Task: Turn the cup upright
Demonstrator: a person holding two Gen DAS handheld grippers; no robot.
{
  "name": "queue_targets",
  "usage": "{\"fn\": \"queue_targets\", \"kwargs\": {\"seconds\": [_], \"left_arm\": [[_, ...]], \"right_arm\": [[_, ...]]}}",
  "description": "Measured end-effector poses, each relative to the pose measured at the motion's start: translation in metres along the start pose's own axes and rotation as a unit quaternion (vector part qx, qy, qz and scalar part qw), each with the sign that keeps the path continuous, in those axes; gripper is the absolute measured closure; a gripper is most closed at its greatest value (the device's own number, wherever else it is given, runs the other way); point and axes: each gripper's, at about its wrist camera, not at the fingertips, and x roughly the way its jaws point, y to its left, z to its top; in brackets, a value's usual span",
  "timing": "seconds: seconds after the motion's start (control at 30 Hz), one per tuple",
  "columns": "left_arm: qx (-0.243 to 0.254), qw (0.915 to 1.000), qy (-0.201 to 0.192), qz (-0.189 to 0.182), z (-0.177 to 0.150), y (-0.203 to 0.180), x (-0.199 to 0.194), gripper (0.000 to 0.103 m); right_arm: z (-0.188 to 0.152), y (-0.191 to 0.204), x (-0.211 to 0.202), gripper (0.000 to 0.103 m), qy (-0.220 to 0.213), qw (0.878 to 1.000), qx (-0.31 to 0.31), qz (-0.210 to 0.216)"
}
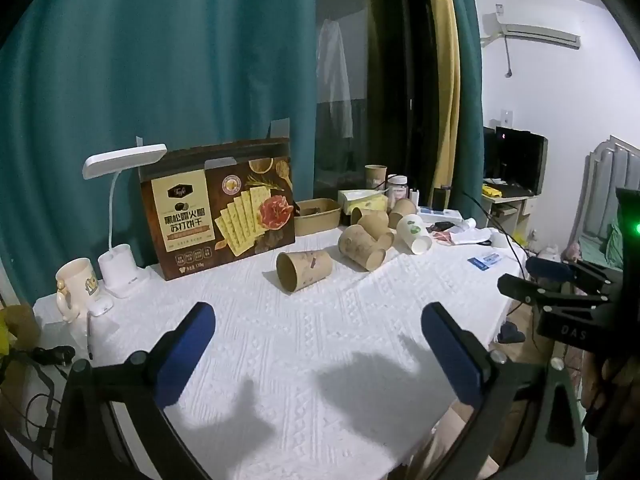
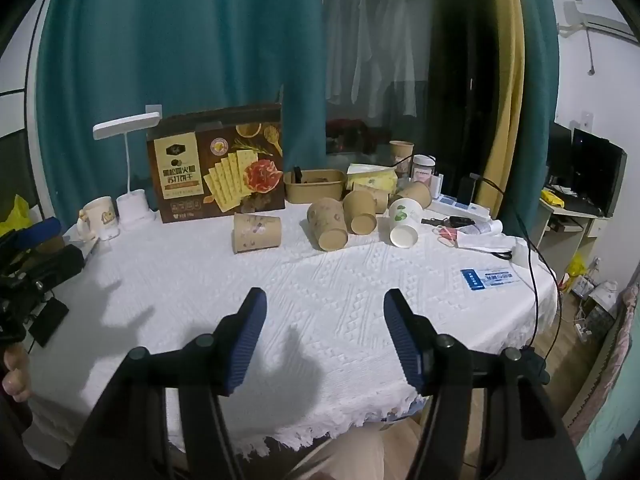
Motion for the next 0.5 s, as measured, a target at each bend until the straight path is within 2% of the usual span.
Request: {"fn": "queue_targets", "kwargs": {"seconds": [0.5], "left_arm": [[0.004, 0.9999, -0.009, 0.0, 0.005, -0.002, -0.009, 0.0]], "right_arm": [[0.002, -0.003, -0.005, 0.044, -0.005, 1.0, 0.001, -0.001]]}}
